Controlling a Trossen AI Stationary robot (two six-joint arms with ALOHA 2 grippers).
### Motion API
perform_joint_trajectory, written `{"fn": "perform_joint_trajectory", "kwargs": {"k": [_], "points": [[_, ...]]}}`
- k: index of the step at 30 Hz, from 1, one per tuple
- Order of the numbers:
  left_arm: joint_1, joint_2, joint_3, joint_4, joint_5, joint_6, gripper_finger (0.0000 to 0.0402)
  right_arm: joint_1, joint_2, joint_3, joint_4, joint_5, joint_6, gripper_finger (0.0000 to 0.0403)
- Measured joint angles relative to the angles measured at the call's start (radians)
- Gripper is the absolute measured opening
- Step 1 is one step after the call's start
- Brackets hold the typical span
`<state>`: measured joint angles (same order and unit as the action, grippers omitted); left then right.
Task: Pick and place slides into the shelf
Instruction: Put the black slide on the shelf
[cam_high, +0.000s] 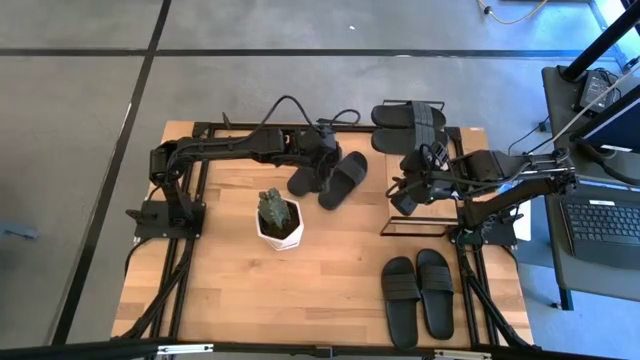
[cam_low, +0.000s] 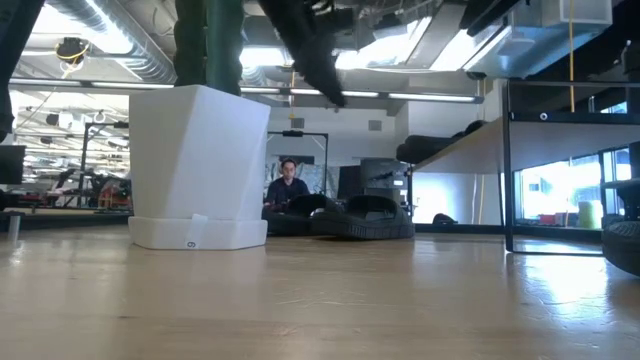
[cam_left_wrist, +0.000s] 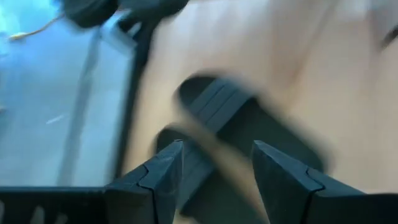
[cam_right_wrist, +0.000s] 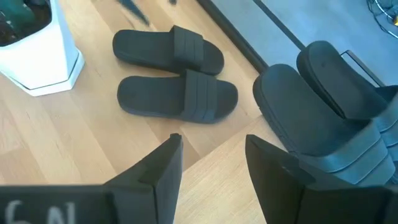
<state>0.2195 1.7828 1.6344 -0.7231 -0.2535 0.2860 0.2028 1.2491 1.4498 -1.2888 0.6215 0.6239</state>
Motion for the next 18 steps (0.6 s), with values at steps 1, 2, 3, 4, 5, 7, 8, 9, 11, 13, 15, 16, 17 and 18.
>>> {"fn": "perform_joint_trajectory", "kwargs": {"k": [1, 2, 3, 4, 5, 7, 8, 9, 11, 13, 15, 16, 17, 18], "points": [[0.0, -0.004, 0.0, -0.034, -0.064, 0.024, 0.0182, 0.0, 0.0, 0.0, 0.0, 0.0, 0.0, 0.0177], [0.0, -0.01, -0.001, -0.068, -0.128, 0.048, 0.0182, 0.0, 0.0, 0.0, 0.0, 0.0, 0.0, 0.0177], [0.0, -0.014, -0.001, -0.092, -0.186, 0.072, 0.0182, 0.0, 0.0, 0.0, 0.0, 0.006, 0.0, 0.0177], [0.001, -0.016, 0.0, -0.112, -0.232, 0.096, 0.0182, 0.0, 0.0, 0.0, 0.0, 0.019, 0.0, 0.0177], [0.003, -0.016, 0.0, -0.137, -0.263, 0.116, 0.0182, 0.0, 0.0, 0.0, 0.0, 0.036, 0.0, 0.0177], [0.011, -0.013, -0.001, -0.178, -0.285, 0.14, 0.0182, 0.0, 0.0, -0.001, 0.0, 0.073, 0.0, 0.0177], [0.017, -0.013, -0.001, -0.186, -0.276, 0.142, 0.0182, 0.0, 0.0, -0.001, 0.0, 0.091, 0.0, 0.0177], [0.026, -0.013, -0.001, -0.193, -0.254, 0.142, 0.0182, 0.0, 0.0, -0.001, 0.0, 0.108, -0.001, 0.0177], [0.054, -0.013, -0.001, -0.202, -0.177, 0.139, 0.0182, -0.001, 0.0, -0.001, -0.001, 0.128, -0.002, 0.0177], [0.086, -0.013, -0.001, -0.2, -0.069, 0.137, 0.0182, 0.0, 0.0, -0.001, -0.001, 0.129, -0.002, 0.0177], [0.117, -0.013, -0.001, -0.185, 0.018, 0.138, 0.0182, 0.0, 0.0, -0.001, -0.001, 0.129, -0.002, 0.0177], [0.13, -0.011, -0.001, -0.177, 0.045, 0.141, 0.0182, 0.0, 0.0, -0.001, -0.002, 0.129, -0.001, 0.0177], [0.142, -0.009, -0.001, -0.167, 0.064, 0.149, 0.0182, 0.0, 0.0, -0.001, -0.002, 0.129, -0.001, 0.0177], [0.151, -0.005, -0.001, -0.156, 0.081, 0.162, 0.0182, 0.0, 0.0, -0.001, -0.002, 0.129, -0.001, 0.0177]]}}
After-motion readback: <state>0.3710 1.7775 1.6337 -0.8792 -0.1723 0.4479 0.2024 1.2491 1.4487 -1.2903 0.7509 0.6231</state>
